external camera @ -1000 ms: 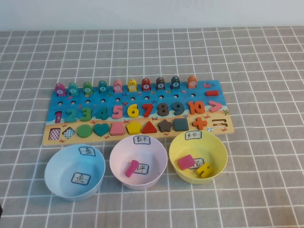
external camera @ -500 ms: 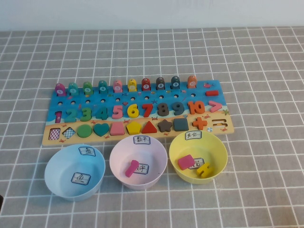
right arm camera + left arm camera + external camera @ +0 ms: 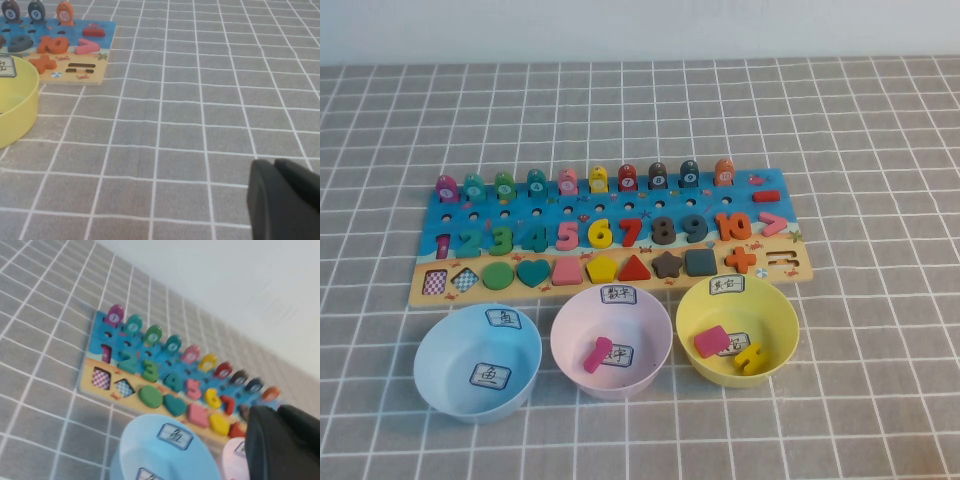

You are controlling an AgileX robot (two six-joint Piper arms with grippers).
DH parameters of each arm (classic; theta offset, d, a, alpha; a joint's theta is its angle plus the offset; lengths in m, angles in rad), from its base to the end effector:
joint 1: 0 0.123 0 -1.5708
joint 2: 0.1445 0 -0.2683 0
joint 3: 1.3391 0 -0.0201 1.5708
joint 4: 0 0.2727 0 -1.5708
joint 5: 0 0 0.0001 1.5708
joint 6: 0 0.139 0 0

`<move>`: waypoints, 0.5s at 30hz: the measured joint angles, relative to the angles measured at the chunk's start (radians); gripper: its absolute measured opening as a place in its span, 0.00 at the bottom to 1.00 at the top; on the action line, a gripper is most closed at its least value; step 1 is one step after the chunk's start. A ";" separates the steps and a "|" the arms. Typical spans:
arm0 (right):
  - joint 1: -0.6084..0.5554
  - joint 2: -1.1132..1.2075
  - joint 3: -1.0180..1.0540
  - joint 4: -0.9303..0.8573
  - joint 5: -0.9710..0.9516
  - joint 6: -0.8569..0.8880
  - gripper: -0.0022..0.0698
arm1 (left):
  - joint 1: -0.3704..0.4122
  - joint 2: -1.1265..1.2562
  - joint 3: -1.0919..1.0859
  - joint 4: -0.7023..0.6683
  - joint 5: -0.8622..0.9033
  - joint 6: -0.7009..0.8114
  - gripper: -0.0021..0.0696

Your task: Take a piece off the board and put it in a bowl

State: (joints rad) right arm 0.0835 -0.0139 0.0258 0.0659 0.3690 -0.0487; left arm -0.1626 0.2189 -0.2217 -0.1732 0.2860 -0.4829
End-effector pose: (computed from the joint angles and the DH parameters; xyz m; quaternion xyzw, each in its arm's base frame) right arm 0.1367 0.0148 0.1583 -0.0355 0.8019 0.0382 0.5951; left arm 0.1521 -0.0318 0.2363 -0.1708 0.7524 -0.2683 0.5768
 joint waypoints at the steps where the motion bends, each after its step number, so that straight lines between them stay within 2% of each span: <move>1: 0.000 0.000 0.000 0.000 0.000 0.000 0.01 | 0.000 0.044 -0.042 0.010 0.030 0.023 0.03; 5: 0.000 0.000 0.000 0.000 0.000 0.000 0.01 | 0.000 0.223 -0.204 0.034 0.135 0.154 0.03; 15: 0.000 0.000 0.000 0.000 0.000 0.000 0.01 | 0.000 0.627 -0.505 0.103 0.360 0.289 0.03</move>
State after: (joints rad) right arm 0.0835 -0.0139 0.0258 0.0659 0.3690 -0.0487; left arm -0.1626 0.8458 -0.7264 -0.0704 0.6458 -0.1936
